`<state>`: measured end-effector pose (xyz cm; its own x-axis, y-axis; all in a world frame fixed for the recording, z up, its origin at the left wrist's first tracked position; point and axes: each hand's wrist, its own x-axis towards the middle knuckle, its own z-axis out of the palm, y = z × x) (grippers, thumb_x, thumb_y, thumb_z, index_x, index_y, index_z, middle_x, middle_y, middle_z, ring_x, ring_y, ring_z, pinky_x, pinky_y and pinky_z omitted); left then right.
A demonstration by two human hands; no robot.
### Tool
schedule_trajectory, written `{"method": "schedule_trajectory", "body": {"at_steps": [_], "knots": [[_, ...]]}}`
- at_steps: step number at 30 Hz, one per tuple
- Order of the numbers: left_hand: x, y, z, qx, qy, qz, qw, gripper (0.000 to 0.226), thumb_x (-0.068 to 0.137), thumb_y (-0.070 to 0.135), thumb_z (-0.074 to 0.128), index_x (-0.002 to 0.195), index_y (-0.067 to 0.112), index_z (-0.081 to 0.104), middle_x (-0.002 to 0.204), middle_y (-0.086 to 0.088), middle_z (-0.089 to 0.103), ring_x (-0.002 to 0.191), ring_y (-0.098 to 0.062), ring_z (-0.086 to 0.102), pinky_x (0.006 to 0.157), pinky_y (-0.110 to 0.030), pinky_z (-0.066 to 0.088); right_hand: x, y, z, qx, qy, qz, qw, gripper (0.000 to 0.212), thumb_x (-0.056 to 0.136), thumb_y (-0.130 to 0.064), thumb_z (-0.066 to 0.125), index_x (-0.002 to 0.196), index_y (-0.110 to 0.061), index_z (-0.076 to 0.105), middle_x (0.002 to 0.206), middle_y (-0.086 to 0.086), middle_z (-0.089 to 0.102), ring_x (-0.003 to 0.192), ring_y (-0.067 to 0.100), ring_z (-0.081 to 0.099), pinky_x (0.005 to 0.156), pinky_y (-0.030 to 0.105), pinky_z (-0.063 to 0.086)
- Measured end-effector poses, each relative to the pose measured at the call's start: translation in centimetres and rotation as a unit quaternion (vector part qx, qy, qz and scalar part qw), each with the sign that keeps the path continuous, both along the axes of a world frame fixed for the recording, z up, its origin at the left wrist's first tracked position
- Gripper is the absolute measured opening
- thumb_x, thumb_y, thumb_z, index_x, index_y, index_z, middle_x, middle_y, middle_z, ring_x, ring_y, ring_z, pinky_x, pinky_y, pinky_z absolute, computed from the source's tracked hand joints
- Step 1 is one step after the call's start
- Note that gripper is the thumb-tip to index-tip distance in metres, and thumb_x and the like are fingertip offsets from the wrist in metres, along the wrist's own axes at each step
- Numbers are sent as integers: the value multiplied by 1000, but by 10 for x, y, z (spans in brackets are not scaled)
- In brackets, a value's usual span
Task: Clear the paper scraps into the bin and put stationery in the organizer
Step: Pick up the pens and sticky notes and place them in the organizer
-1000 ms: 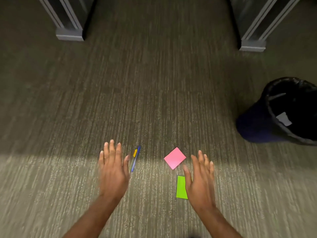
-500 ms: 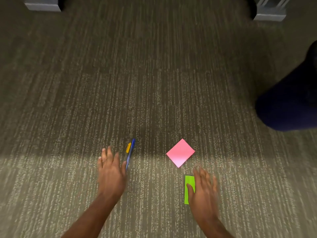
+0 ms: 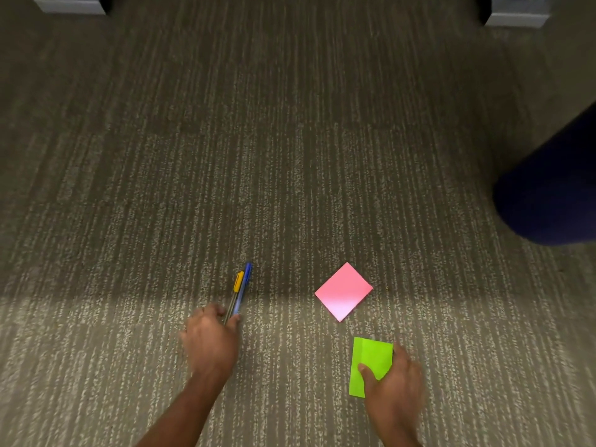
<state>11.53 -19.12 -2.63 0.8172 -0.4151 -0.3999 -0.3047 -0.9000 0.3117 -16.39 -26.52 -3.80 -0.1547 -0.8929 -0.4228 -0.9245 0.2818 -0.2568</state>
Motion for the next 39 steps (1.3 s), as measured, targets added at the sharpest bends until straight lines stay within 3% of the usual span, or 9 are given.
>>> {"method": "schedule_trajectory", "body": {"at_steps": [5, 9, 15, 20, 23, 25, 29, 33, 39], "knots": [[-4, -7, 0, -57, 53, 70, 995, 22, 83, 29, 78, 78, 19, 59, 66, 1, 68, 62, -21, 62, 63, -33, 48, 3, 0, -9, 14, -97, -98, 990, 32, 69, -21, 81, 93, -19, 61, 88, 11, 68, 84, 33, 65, 75, 42, 52], [-3, -11, 0, -66, 85, 106, 989, 22, 81, 28, 79, 75, 19, 61, 68, 1, 69, 64, -22, 65, 64, -37, 55, 11, -2, 2, 13, -143, -181, 973, 13, 77, -17, 77, 76, -17, 64, 82, 10, 68, 73, 30, 64, 70, 39, 53], [1, -14, 0, -71, 110, 102, 986, 19, 82, 23, 79, 74, 15, 64, 66, -1, 69, 60, -23, 65, 53, -29, 46, 25, -30, 28, -20, -338, -254, 906, 12, 83, -5, 74, 76, -11, 65, 80, 11, 66, 70, 22, 58, 60, 25, 49], [2, -15, 1, -85, 106, 97, 986, 17, 83, 22, 78, 75, 14, 66, 62, 0, 68, 56, -23, 64, 51, -27, 44, 39, -64, 34, 46, -453, -343, 821, 7, 85, -3, 70, 91, -5, 67, 81, 5, 73, 68, 16, 64, 68, 34, 54], [1, -16, 5, -89, 93, 81, 988, 14, 84, 20, 77, 77, 13, 67, 61, 3, 66, 54, -18, 61, 49, -24, 39, 56, -80, 26, 24, -426, -305, 851, 12, 82, 2, 72, 88, -6, 65, 75, 5, 73, 57, 11, 64, 50, 22, 52], [2, -18, 8, -87, 89, 73, 990, 11, 85, 20, 76, 82, 12, 69, 61, 5, 65, 55, -17, 61, 49, -24, 38, 68, -88, 14, 4, -366, -248, 897, 22, 78, 1, 75, 94, -7, 62, 85, 13, 73, 67, 20, 66, 57, 29, 55], [4, -23, 13, -86, 83, 52, 991, 12, 85, 21, 77, 88, 11, 71, 62, 6, 66, 55, -14, 62, 47, -24, 39, 80, -91, 5, -36, -165, -52, 984, 74, 63, -19, 86, 128, -20, 49, 114, 8, 59, 102, 28, 61, 84, 45, 53], [2, -30, 17, -100, 97, 38, 990, 10, 86, 19, 76, 89, 11, 71, 59, 3, 66, 47, -10, 58, 41, -21, 37, 86, -96, 10, -59, -26, 71, 995, 100, 55, -35, 91, 138, -12, 40, 123, 15, 54, 113, 33, 52, 92, 43, 46], [3, -39, 20, -87, 114, 50, 988, 9, 88, 16, 74, 88, 7, 70, 61, 2, 64, 50, -9, 55, 41, -17, 30, 94, -107, 5, -9, -15, 26, 1000, 94, 50, -38, 92, 129, -9, 48, 120, 16, 60, 112, 35, 57, 88, 41, 50]]}}
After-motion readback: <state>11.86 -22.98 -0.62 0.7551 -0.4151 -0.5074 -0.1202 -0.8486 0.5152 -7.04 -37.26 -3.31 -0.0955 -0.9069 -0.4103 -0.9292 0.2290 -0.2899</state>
